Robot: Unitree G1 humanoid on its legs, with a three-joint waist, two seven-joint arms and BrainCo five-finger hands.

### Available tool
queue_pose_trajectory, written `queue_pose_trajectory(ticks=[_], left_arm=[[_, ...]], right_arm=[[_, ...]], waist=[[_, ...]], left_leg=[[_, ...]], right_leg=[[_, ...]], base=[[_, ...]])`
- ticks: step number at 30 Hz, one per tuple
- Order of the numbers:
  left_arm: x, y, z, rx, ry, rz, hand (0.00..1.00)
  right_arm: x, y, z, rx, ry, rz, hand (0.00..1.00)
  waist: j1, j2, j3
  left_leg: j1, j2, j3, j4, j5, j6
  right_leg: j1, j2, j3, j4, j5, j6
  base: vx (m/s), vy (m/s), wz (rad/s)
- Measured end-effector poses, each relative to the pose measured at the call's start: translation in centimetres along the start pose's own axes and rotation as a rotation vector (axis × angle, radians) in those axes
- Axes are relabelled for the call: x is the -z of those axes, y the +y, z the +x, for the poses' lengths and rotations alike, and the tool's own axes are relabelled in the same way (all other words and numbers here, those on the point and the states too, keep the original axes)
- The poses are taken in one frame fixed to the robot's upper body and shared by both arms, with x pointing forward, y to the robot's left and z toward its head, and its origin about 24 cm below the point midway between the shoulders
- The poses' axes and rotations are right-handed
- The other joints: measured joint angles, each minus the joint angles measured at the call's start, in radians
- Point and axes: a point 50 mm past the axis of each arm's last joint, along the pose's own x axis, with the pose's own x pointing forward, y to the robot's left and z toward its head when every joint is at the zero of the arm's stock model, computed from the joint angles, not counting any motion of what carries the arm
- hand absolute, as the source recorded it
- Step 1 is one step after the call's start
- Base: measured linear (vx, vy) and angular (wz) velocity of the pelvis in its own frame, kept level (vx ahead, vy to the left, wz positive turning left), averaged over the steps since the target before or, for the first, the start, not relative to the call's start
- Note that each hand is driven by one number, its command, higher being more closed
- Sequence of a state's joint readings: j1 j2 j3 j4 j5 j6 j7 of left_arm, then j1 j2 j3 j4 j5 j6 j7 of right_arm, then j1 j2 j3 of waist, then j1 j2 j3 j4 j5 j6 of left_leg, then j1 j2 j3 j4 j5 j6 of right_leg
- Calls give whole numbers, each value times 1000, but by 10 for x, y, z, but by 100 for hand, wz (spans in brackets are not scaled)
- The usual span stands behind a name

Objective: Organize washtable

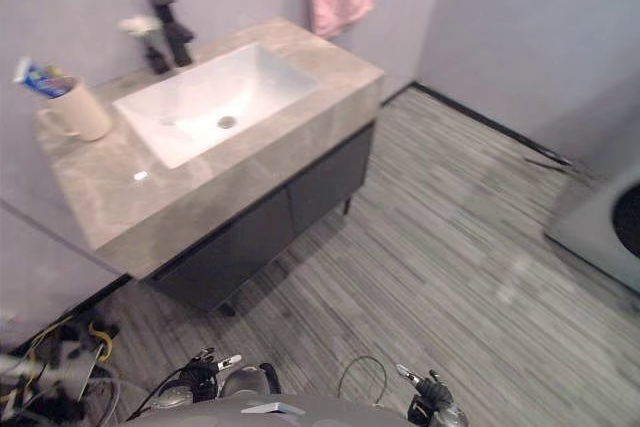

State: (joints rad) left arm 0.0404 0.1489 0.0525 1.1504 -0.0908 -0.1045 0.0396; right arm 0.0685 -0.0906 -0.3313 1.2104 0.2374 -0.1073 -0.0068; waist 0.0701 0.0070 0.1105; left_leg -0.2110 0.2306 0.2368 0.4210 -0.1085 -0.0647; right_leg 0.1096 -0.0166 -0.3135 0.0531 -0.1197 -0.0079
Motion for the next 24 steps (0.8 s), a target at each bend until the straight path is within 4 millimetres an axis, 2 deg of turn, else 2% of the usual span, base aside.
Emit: queue_pose_trajectory(ticks=[1, 2, 3, 5, 6, 7, 8, 10, 15, 20, 22, 24], left_arm=[[3, -2, -1, 6, 7, -4, 0], [8, -8, -2, 23, 28, -7, 0], [11, -10, -2, 32, 42, -6, 0], [10, -10, -2, 32, 47, -13, 0], [9, -8, -1, 20, 42, -44, 0], [11, -9, -2, 13, 49, -79, 0], [20, -6, -4, -5, 71, -117, 0], [27, -4, -7, -19, 89, -150, 0], [2, -10, 0, 7, 17, -115, 0], [-15, -14, 4, 41, -32, -27, 0], [-16, -17, 4, 56, -38, 1, 0], [-15, -20, 4, 74, -34, 27, 0]], right_arm=[[-1, -6, 0, 14, 2, -4, 0], [1, -18, -1, 50, 6, 10, 0], [5, -21, -2, 64, 17, 25, 0], [18, -27, -6, 85, 49, 52, 0], [21, -31, -7, 95, 58, 60, 0], [21, -32, -8, 100, 58, 58, 0], [20, -30, -7, 98, 55, 64, 0], [19, -25, -6, 80, 50, 60, 0], [11, -16, -3, 42, 32, 23, 0], [1, -6, -1, -10, 8, -6, 0], [-6, -1, 1, -22, -13, -4, 0], [-16, 3, 2, -39, -57, -9, 0]], waist=[[3, 5, 0], [4, 29, 3], [10, 36, 8], [10, 34, 9], [22, 33, 11], [31, 36, 11], [39, 34, 12], [41, 15, -5], [27, -2, -33], [22, -1, -34], [20, 3, -35], [9, 7, -33]], left_leg=[[4, -40, -78, -25, -10, -18], [13, -113, -209, -101, -10, -27], [31, -155, -277, -142, -7, -27], [60, -201, -343, -176, -24, -34], [61, -246, -425, -142, -64, -25], [63, -261, -456, -114, -80, 4], [75, -253, -435, -99, -83, 20], [102, -245, -389, -102, -87, 27], [118, -261, -388, -172, -80, 39], [122, -255, -347, -201, -85, 46], [144, -241, -294, -214, -95, 60], [199, -217, -182, -245, -100, 64]], right_leg=[[-9, -1, 27, 5, 0, 0], [-29, 3, 70, 11, 3, -3], [-42, 1, 115, 9, 10, 1], [-57, -11, 162, -5, 21, 13], [-75, -7, 203, 2, 31, 17], [-76, -1, 244, 15, 34, 23], [-75, 6, 278, 21, 34, 24], [-72, 7, 329, 21, 31, 27], [-80, -13, 341, -32, 38, 37], [-107, -11, 385, -36, 37, 39], [-134, 0, 435, 4, 25, 50], [-218, 29, 485, 159, -15, 67]], base=[[-119, 8, -135], [-79, 96, -130], [-21, 111, -110], [118, 93, -64], [192, 117, -88], [210, 104, -113], [222, 72, -121], [198, 26, -89], [131, 35, -9], [103, 14, -28], [104, 13, -92], [87, 15, -146]])
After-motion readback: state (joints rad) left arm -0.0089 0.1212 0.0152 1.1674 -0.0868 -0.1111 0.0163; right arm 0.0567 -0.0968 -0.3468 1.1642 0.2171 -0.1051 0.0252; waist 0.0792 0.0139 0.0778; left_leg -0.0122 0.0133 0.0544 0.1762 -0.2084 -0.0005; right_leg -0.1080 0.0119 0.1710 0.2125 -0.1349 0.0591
